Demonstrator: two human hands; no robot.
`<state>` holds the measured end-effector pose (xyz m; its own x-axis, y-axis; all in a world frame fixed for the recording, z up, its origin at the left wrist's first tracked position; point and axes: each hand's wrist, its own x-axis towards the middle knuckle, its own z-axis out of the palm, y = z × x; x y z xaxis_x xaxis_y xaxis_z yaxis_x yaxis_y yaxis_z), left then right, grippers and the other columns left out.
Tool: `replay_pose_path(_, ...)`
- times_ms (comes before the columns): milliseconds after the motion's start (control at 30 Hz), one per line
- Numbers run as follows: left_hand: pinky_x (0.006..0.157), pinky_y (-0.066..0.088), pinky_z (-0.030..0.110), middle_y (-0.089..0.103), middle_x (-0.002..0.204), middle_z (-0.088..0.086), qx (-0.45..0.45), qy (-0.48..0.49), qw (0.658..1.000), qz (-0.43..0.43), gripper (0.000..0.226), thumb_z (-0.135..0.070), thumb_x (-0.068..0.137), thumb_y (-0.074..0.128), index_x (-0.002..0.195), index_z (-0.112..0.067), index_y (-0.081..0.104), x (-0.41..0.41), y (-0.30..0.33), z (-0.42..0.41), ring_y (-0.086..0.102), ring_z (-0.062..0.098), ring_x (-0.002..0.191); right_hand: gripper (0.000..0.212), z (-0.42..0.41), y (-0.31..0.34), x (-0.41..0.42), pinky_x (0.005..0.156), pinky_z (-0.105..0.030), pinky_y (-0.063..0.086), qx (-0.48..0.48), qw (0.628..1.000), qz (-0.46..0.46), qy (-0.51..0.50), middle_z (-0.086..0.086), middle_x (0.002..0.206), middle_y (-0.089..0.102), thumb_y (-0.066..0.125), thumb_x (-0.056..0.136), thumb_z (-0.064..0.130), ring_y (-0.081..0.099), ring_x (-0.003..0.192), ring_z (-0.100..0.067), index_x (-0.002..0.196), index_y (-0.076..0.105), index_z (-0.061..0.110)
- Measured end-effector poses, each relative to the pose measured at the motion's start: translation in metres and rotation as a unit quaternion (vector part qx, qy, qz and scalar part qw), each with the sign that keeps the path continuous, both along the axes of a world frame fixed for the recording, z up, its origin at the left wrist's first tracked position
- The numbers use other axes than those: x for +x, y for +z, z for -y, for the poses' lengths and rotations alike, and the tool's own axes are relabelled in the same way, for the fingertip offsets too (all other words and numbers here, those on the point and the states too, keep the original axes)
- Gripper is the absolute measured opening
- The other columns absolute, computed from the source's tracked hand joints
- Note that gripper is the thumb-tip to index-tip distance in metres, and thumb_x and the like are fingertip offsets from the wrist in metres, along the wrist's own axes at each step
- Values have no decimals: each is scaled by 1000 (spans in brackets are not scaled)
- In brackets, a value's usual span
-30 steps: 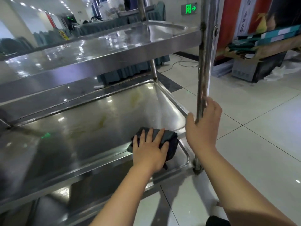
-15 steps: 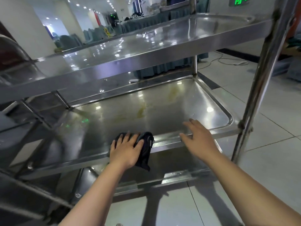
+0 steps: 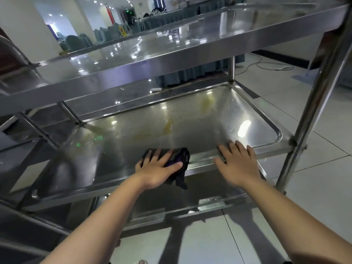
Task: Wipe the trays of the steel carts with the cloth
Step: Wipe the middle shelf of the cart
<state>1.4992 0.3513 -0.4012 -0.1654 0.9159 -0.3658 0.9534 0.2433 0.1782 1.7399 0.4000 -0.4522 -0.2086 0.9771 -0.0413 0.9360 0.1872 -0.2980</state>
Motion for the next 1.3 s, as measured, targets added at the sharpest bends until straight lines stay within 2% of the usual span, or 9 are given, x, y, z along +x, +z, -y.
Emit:
replay_pose_path(133,119,-1,45,-10,166,-12,-2,-89,995,-44,89,-87,78,39,152,-56,-1,-21,3,15,-12,18,153,60,1,0,1,122,-41,-5,-4,1000,12,3,2,168,7,16,100,53,-2,154,-19,158,15,38)
replay_pose_path(200,120,-3,46,-8,166,-11,23,-133,989,-65,99,-97,67,27,152,-55,-4,-23,-3,16,-12,19,153,64,3,2,2,122,-42,-5,-7,1000,16,8,2,168,6,9,97,55,-2,154,-19,158,14,38)
replay_pose_path(267,122,-6,48,-6,167,-10,58,-155,983,-75,95,-94,70,15,153,-52,-5,-22,-12,14,-14,18,152,70,3,2,2,122,-42,-5,-6,1000,16,8,3,168,6,3,91,55,-2,154,-19,158,14,38)
replay_pose_path(400,121,-11,49,-9,166,-11,75,-112,988,-74,67,-73,94,17,155,-47,2,-2,-18,0,-16,20,152,60,4,-1,-3,122,-43,-7,4,1000,20,-4,1,168,5,12,100,51,-3,154,-19,158,14,38)
replay_pose_path(600,119,-15,52,-8,167,-7,58,-128,990,-19,62,-66,99,19,155,-46,3,86,-18,-57,-17,24,152,74,4,-2,-2,123,-39,-4,6,1000,7,-15,3,168,11,-2,90,43,1,154,-16,159,16,22)
replay_pose_path(700,119,-15,54,-9,167,-6,59,-129,990,-12,62,-64,99,18,156,-45,1,99,-18,-90,-18,24,152,67,0,-3,1,123,-37,-3,14,999,9,-29,4,168,8,1,98,39,2,154,-13,160,12,17)
replay_pose_path(833,118,-15,55,-10,167,-6,74,-110,991,0,63,-65,99,18,156,-45,2,96,-19,-118,-17,25,152,62,1,-4,0,123,-39,-4,24,999,16,-29,5,168,5,7,102,45,-1,154,-14,160,14,22)
replay_pose_path(1167,120,-8,55,-7,167,-8,115,-88,990,-6,66,-70,97,20,156,-45,5,54,-26,-142,-10,24,153,83,0,-7,-1,121,-39,-5,34,999,18,-27,10,168,5,-6,84,68,-2,154,-12,158,14,36)
replay_pose_path(1300,121,-6,53,-4,167,-8,117,-43,992,-15,66,-70,97,21,156,-45,6,7,-24,-131,-8,24,153,76,-1,-7,0,123,-40,-3,33,999,22,-27,9,168,8,1,90,67,0,154,-13,158,16,37)
